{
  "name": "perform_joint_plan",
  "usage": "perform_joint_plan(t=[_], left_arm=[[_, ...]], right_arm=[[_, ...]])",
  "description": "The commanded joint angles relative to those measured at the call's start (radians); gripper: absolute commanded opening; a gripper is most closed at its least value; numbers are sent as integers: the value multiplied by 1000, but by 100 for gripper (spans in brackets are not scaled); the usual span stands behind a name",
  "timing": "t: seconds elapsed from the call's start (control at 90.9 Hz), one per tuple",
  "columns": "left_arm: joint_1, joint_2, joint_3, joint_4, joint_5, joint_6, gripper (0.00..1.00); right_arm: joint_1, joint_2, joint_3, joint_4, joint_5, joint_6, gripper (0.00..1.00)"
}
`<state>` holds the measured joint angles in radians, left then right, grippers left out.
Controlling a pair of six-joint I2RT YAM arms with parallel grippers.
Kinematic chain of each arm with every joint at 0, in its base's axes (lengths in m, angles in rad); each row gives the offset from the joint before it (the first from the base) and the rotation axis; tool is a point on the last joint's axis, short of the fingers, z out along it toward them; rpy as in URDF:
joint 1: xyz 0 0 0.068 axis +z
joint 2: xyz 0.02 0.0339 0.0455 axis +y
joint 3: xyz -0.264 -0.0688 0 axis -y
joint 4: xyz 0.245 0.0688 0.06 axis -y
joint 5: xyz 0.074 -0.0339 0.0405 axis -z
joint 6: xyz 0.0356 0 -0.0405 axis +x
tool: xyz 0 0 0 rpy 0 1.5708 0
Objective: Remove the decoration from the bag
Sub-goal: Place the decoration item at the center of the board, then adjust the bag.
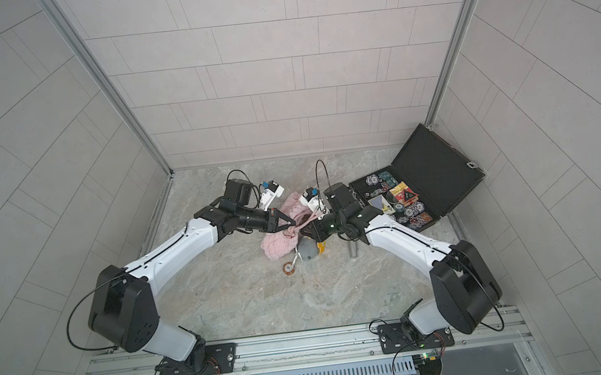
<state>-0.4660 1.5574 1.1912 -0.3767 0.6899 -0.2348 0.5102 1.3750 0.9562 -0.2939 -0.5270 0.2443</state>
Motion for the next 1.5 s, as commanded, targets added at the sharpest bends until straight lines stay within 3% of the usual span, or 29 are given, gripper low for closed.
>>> perform_joint_plan(t=[0.0,0.187,0.308,0.539,0.748,0.881,1.035,1.156,1.299,1.486], left_arm=[[22,-7,88,-109,18,134,0],[47,9,198,-253,8,271,0],[66,-3,263,-307,0,334,0],[80,-49,312,-293,-11,391,0],[86,-68,344,-301,15,395,0],[87,-87,346,-304,29,400,0],[88,-102,350,-316,49,404,0],[92,-115,341,-326,77,415,0],[103,-128,326,-327,96,426,0],[113,-130,310,-326,127,428,0]], right_arm=[[-68,-112,-63,26,4,20,21],[-194,-206,-123,34,89,36,34],[-234,-193,-108,56,86,-49,47],[-192,-112,-67,161,-3,-271,73],[-88,-49,-25,196,182,-386,85],[-39,18,2,258,336,-450,86],[-36,80,40,307,429,-474,84],[-35,97,53,353,395,-477,81],[-36,86,29,415,268,-474,70],[-36,41,-13,465,175,-458,43]])
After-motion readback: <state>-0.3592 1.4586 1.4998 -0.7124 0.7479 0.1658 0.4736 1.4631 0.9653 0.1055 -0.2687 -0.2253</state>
